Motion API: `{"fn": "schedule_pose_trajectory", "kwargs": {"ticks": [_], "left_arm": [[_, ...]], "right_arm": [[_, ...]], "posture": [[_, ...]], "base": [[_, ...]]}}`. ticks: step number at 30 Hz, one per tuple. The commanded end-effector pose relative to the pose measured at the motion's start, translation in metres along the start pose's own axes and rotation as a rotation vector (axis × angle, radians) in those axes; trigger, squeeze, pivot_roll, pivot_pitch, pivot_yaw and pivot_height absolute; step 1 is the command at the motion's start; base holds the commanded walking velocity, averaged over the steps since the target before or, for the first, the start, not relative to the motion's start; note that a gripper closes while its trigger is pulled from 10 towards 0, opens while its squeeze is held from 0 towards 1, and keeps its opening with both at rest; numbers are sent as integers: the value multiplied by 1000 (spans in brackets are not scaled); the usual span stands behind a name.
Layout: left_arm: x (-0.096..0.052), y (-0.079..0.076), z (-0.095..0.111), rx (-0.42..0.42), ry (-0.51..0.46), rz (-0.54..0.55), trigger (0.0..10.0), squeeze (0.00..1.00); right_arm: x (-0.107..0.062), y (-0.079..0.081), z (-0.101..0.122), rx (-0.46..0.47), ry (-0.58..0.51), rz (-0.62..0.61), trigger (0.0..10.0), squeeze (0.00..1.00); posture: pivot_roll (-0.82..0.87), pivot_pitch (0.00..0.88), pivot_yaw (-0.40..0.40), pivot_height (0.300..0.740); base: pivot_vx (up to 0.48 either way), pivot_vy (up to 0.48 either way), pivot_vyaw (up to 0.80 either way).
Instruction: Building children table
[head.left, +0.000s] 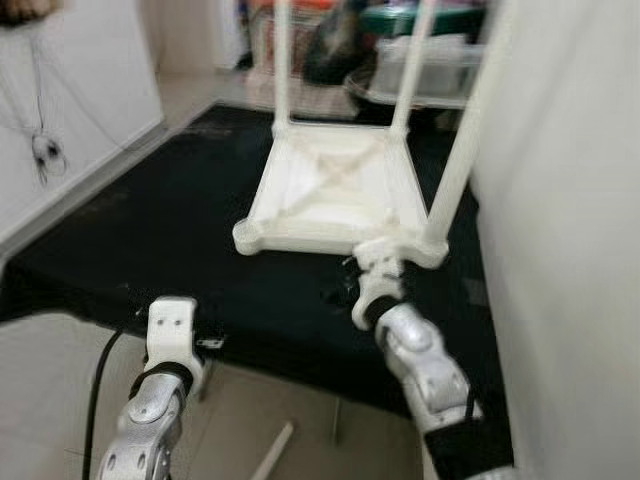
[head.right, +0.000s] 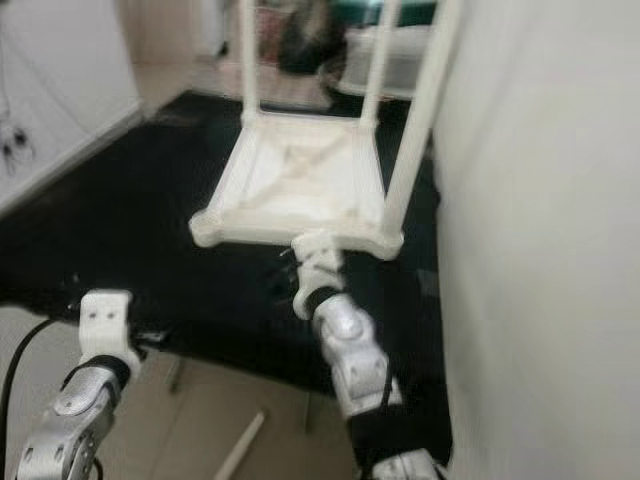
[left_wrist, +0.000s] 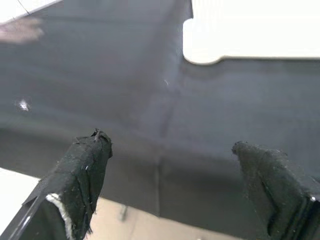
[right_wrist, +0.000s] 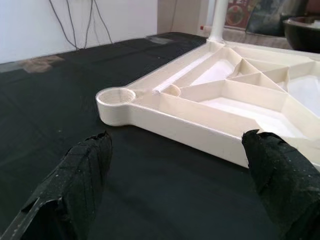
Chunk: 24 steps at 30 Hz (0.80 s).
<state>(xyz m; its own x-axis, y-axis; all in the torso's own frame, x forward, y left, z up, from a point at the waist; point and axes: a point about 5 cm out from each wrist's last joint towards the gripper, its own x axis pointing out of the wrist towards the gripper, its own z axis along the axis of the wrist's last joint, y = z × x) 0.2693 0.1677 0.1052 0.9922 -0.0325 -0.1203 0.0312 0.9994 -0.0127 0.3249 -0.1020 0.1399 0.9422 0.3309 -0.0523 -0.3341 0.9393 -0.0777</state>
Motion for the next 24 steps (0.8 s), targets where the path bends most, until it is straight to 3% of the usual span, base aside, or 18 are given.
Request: {"fn": "schedule_pose_trajectory", "kwargs": {"ticks": [1,16,24], "left_arm": [[-1,-5,-3,-2,11,-20,10000,0],[-12,-9,-6,29,5,-80,10000,0],[-21,-5,-9,55,6,-79,10000,0]], "right_arm": [[-3,-6,-3,25,4,-33,10000,0],[-12,-23,-5,93,-9,-162,10000,0],[-30,-39,-17,121,18,-264,10000,0]], "posture": [[67,0,-21,740],[70,0,-24,740],[65,0,-21,740]], "base": [[0,0,0],[0,0,0],[0,0,0]]}}
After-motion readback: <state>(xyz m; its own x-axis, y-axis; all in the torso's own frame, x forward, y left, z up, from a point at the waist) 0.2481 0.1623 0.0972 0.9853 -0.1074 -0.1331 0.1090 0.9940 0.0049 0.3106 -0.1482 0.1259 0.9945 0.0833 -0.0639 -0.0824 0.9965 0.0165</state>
